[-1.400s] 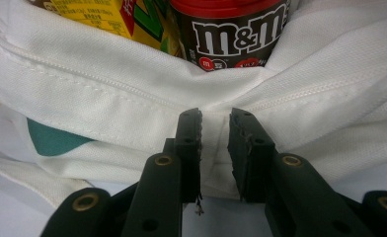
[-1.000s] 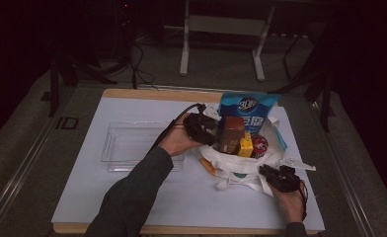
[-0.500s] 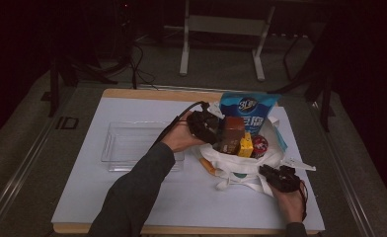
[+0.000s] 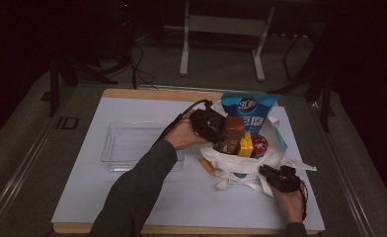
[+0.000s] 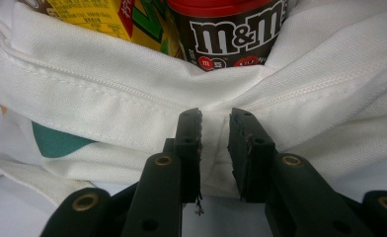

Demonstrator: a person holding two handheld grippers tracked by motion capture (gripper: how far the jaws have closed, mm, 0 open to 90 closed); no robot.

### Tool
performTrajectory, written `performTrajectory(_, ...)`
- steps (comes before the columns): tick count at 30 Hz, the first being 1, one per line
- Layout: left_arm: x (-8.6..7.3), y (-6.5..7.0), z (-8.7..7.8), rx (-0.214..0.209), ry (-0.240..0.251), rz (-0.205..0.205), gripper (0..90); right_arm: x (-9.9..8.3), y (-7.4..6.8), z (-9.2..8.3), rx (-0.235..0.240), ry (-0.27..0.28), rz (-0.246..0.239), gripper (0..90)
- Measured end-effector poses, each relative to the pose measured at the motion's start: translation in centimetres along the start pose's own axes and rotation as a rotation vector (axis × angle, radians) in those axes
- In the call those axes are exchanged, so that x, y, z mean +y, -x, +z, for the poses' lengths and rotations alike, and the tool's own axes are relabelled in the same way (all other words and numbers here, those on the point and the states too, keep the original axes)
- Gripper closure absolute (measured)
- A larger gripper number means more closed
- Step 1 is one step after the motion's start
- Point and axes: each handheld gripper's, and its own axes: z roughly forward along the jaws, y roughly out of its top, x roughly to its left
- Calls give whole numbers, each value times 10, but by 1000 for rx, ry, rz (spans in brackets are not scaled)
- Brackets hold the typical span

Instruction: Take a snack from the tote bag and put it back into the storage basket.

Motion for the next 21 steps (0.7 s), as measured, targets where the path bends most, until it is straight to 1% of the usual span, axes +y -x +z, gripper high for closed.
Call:
performTrajectory(1,1,-1,0,-14,5,-4,391,0,0,0,1,1,2,748)
performTrajectory(2,1,-1,0,-10,9,-8,387,0,0,0,2,0,3,748)
performTrajectory(3,2,-2,0,-1,6,-6,365,0,0,0,2,0,4,748)
performTrajectory(4,3,-3,0,-11,8,-4,359,0,0,0,3,0,4,748)
performTrajectory(5,3,-3,0,-10,15,-3,355,0,0,0,3,-1,4,748)
performTrajectory(6,4,-3,-1,-4,19,8,344,0,0,0,4,-1,4,748)
performTrajectory(8,6,-6,-3,-12,26,16,343,0,0,0,6,0,8,748)
performTrajectory(9,8,-7,-3,-13,33,9,336,-1,0,0,7,1,7,747)
performTrajectory(11,10,-9,-3,-28,40,10,314,-1,1,0,11,-1,9,747)
performTrajectory(12,11,-10,-2,-23,38,15,283,0,1,0,13,-2,10,747)
performTrajectory(14,13,-11,2,-34,28,26,270,0,1,0,15,-3,9,747)
performTrajectory(15,14,-10,3,-26,26,24,259,0,1,0,16,-2,10,747)
performTrajectory(16,14,-10,5,-34,30,27,251,0,1,0,17,-2,10,747)
performTrajectory(18,16,-10,8,-26,33,29,238,0,1,0,18,-2,10,747)
performTrajectory(20,17,-10,10,-42,54,35,238,-1,2,0,21,-2,12,746)
performTrajectory(21,17,-11,11,-38,58,37,239,-1,2,0,23,-2,13,746)
